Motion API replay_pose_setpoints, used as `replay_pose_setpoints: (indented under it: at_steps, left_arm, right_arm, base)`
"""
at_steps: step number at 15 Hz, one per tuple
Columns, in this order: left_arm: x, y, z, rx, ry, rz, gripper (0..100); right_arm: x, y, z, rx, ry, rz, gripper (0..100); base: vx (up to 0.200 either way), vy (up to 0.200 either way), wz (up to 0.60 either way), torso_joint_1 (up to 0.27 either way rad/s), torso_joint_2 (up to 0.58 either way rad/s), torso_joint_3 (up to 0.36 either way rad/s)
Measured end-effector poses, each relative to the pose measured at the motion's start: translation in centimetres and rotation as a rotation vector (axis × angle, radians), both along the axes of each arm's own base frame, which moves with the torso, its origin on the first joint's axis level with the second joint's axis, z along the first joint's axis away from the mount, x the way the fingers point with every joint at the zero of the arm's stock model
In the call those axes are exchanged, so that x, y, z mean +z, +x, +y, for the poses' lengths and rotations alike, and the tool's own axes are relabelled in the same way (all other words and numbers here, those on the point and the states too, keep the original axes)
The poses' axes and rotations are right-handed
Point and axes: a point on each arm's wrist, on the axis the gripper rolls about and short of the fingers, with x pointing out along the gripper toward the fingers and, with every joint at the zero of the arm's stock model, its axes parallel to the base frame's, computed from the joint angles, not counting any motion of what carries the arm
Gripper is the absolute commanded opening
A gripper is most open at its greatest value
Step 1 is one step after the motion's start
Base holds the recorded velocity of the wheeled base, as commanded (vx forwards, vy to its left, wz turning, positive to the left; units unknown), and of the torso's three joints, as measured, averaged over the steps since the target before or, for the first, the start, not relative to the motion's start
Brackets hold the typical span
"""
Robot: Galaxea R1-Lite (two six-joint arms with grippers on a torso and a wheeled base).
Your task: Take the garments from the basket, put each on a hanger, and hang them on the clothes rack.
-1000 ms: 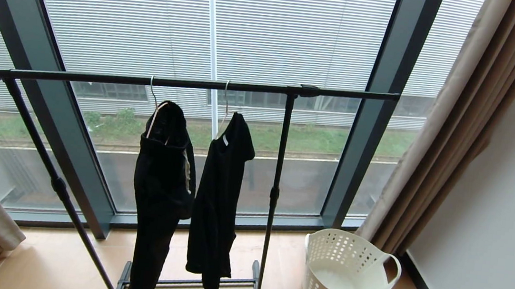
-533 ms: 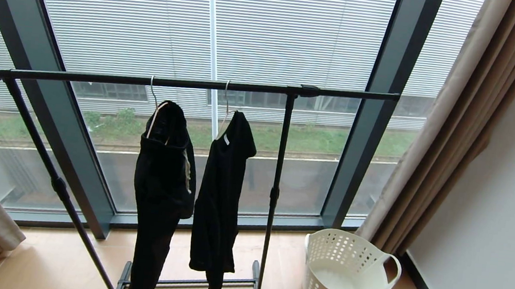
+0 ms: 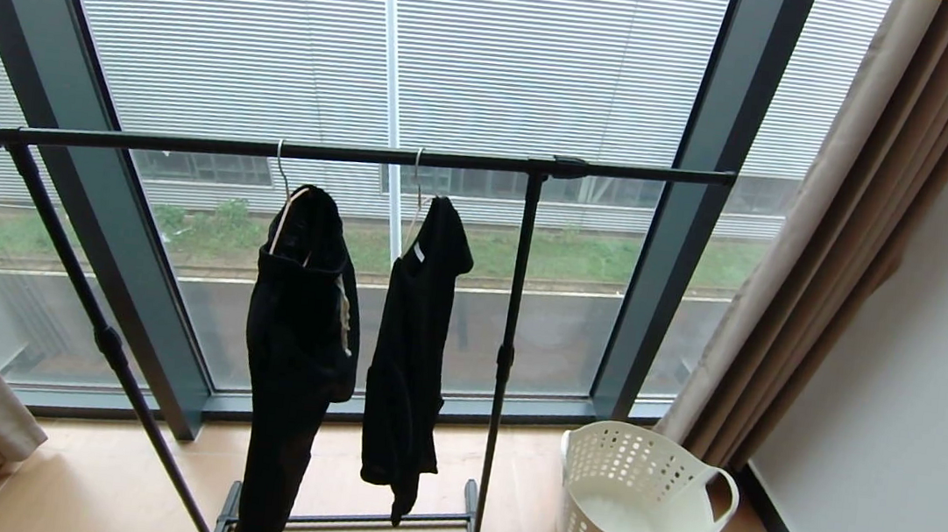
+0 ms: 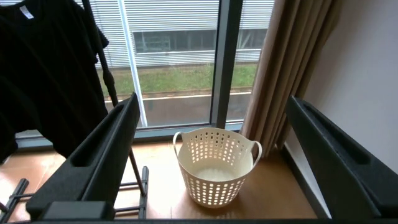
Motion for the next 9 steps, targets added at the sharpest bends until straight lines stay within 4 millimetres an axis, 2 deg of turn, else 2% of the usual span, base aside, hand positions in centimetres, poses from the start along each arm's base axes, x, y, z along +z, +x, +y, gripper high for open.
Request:
replay_pose_setpoints:
  at_steps: [9]
  left_arm:
    - [0.02,-0.01,0.00,-0.001,0.001,-0.001,100]
  right_arm:
    - [0.01,-0.01,0.01,0.003,-0.013,-0.002,100]
  base:
    - [0.000,0.000,0.00,0.000,0.00,0.000]
